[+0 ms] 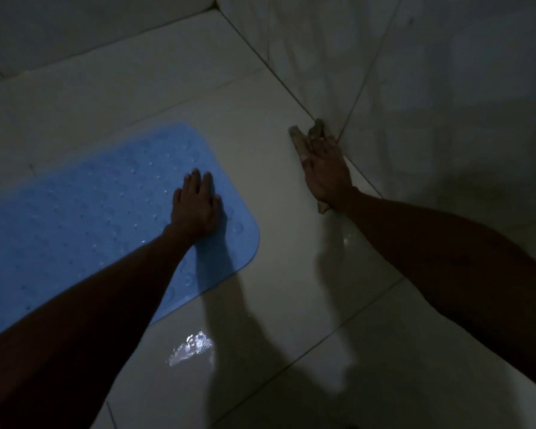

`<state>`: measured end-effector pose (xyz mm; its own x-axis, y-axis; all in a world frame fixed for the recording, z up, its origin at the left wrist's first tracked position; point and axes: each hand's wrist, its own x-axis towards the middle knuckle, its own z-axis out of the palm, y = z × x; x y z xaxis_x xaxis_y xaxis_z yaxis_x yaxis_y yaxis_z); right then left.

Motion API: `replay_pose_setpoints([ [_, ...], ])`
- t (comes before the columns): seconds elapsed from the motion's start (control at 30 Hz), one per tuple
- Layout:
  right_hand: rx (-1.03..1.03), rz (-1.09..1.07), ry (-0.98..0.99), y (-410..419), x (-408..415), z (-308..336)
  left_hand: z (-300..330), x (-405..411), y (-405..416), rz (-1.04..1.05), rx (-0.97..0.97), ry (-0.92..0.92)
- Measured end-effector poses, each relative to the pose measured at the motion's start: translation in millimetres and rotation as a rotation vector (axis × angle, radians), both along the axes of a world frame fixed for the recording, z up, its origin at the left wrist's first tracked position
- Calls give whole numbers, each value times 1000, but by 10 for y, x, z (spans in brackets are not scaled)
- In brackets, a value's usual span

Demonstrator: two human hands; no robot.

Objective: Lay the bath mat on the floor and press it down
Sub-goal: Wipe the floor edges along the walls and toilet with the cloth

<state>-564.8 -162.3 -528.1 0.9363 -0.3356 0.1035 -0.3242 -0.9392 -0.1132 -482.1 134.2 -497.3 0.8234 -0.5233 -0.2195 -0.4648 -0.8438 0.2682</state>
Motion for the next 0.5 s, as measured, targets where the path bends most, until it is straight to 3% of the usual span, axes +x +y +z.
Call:
replay_pose_setpoints([
  [0.1, 21, 8, 19, 282, -29, -13, -95, 35, 56, -18, -78, -49],
  [0.27, -26, 201, -57, 942, -89, 158, -79, 112, 154, -82, -81, -25],
  [0.4, 59, 331, 9, 1330, -246, -23, -61, 41, 103, -70, -82, -15],
  [0.5, 11, 434, -1, 1398, -543, -111, -4, 53, 119, -100, -72, 27],
])
